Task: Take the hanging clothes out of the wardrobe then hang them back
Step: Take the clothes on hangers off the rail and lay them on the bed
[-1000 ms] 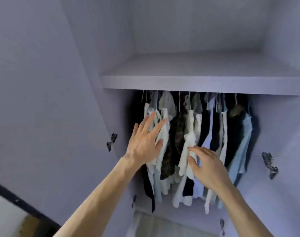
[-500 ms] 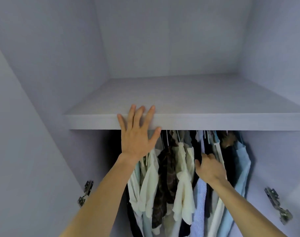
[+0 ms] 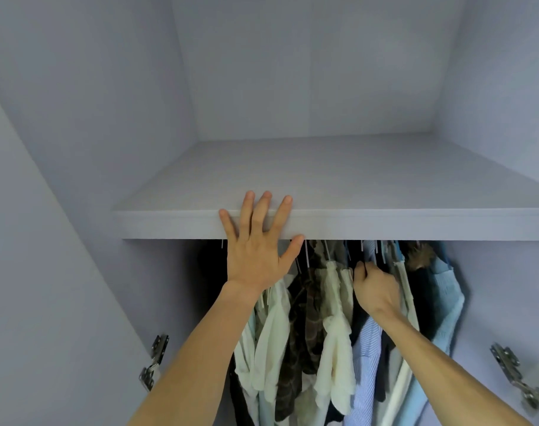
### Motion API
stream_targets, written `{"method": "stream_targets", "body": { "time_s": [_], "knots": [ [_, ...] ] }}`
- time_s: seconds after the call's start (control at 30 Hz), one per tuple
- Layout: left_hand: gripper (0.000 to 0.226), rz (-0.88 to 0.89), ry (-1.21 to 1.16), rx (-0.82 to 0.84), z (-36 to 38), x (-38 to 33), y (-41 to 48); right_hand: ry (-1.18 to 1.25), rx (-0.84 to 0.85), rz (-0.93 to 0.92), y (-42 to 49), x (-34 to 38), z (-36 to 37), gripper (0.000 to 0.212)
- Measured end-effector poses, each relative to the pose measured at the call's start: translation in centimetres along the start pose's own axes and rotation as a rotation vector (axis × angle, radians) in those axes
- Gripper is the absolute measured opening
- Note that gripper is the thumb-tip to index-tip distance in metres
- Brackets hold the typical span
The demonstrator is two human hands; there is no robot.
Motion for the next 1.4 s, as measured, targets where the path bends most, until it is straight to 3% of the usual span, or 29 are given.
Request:
{"method": "stream_targets", "body": {
  "time_s": [0.3,0.47,0.6,0.73,0.8,0.87,1.0,1.13,1.33,1.4],
  "knots": [
    [0.078,-0.032,0.0,0.057,-0.4,0.0,0.0,0.19,-0.098,-0.157,-9.4,-2.0,-1.7,0.043],
    [0.076,-0.124,-0.075,0.208,-2.1,-1.2,-1.0,0.372,0.055,-0.19,-15.5,-3.1,0.9,0.043],
    [0.078,-0.225,-0.378,0.366,-3.1,-4.4,-4.8,0.432,0.195,-0.181,-19.3,-4.6,1.7,0.043],
    [0.039,-0.313,-0.772,0.725,-2.5,-9.4,-13.8,0.41,0.243,-0.242,-22.6,-6.8,2.8,0.042],
    [0.033,-0.369,-0.971,0.897,-2.6,-12.2,-18.1,0.405,0.26,-0.289,-24.1,-7.3,3.2,0.041],
    [0.035,-0.426,-1.108,0.966,-3.1,-14.2,-21.1,0.39,0.301,-0.321,-26.0,-7.6,3.6,0.037],
    [0.035,-0.521,-1.222,0.944,-6.1,-15.0,-24.0,0.365,0.43,-0.372,-31.0,-7.8,5.4,0.035],
    [0.026,-0.586,-1.105,0.925,-9.4,-13.1,-26.6,0.383,0.523,-0.436,-35.3,-5.4,6.2,0.038],
    [0.024,-0.804,-0.952,0.798,-15.2,-7.0,-34.8,0.162,0.942,-0.681,-41.6,0.9,7.6,0.033],
    [0.022,-0.85,-0.893,0.76,-17.5,-5.0,-38.3,0.126,0.983,-0.754,-42.9,2.0,8.2,0.025]
  ]
}}
Point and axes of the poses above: each hand's wrist, its own y-axis towards the middle knuckle, its own z-axis out of the palm, x = y × z, the point moved 4 cm from there along y, towards the middle knuckle, and after that the axes turned 14 degrees about x, right-handed, at the moved point
